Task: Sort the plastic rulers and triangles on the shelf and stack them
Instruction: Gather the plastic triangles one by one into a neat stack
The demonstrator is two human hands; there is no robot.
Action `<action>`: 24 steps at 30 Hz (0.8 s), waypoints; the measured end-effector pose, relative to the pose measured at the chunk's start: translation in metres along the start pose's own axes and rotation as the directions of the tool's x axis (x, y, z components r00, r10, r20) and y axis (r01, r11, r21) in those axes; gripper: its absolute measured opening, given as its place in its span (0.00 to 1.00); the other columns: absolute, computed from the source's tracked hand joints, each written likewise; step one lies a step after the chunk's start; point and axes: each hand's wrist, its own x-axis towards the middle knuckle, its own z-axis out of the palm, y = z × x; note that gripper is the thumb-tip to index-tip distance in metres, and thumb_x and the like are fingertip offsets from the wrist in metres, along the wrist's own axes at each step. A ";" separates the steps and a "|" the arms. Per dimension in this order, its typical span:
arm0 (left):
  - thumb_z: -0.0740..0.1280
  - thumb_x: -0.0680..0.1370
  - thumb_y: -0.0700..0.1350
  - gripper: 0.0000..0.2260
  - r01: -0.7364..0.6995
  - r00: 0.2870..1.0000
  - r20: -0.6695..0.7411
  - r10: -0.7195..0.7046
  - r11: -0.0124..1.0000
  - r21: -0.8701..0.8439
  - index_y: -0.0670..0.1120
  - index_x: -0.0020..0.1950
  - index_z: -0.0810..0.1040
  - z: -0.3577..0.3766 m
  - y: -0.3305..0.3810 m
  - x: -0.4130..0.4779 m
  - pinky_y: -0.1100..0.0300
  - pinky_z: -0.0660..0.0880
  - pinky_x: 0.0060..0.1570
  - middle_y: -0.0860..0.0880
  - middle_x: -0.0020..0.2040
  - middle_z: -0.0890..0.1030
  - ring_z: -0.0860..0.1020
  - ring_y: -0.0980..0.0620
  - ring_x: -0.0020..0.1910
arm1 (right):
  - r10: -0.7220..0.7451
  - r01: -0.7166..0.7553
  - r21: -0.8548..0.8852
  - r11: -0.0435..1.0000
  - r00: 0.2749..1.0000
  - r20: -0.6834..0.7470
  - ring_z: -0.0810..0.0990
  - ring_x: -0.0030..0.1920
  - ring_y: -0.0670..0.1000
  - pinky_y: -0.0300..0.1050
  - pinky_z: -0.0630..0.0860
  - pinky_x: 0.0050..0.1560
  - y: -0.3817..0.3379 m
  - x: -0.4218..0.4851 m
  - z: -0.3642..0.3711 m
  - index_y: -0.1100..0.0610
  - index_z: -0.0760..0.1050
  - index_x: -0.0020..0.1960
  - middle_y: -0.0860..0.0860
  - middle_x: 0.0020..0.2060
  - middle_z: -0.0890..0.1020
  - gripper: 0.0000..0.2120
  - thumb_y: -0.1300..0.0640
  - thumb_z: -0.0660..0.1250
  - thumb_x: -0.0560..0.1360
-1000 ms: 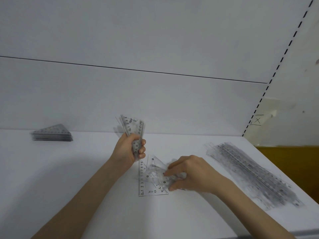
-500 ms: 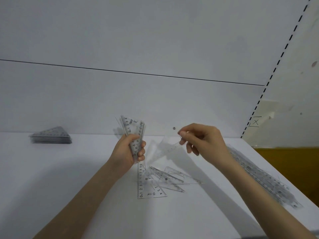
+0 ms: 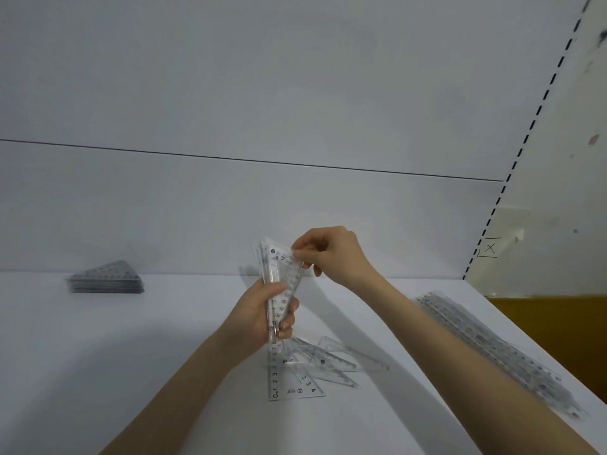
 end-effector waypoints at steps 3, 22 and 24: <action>0.63 0.72 0.39 0.11 -0.031 0.999 -0.017 0.032 0.999 0.029 0.44 0.53 0.69 -0.001 0.000 0.000 0.63 0.65 0.23 0.43 0.33 0.73 0.67 0.51 0.23 | -0.085 0.081 -0.119 0.990 0.996 -0.028 0.76 0.27 0.39 0.28 0.69 0.30 0.003 0.002 0.008 0.62 0.83 0.45 0.49 0.33 0.81 0.03 0.64 0.72 0.72; 0.56 0.78 0.33 0.09 -0.059 0.970 -0.235 0.067 0.998 0.037 0.46 0.52 0.62 -0.008 -0.003 0.011 0.63 0.64 0.21 0.43 0.32 0.71 0.66 0.51 0.22 | 0.296 0.067 -0.561 0.825 0.795 0.530 0.71 0.53 0.43 0.32 0.66 0.50 0.078 -0.062 -0.027 0.42 0.66 0.71 0.45 0.55 0.69 0.41 0.44 0.79 0.62; 0.56 0.78 0.33 0.09 -0.052 0.972 -0.227 0.063 0.997 0.051 0.46 0.52 0.64 -0.006 -0.004 0.010 0.63 0.64 0.21 0.44 0.32 0.71 0.66 0.51 0.22 | 0.282 0.085 -0.555 0.828 0.792 0.542 0.73 0.51 0.45 0.36 0.69 0.53 0.075 -0.058 -0.026 0.40 0.70 0.67 0.47 0.53 0.71 0.36 0.45 0.80 0.62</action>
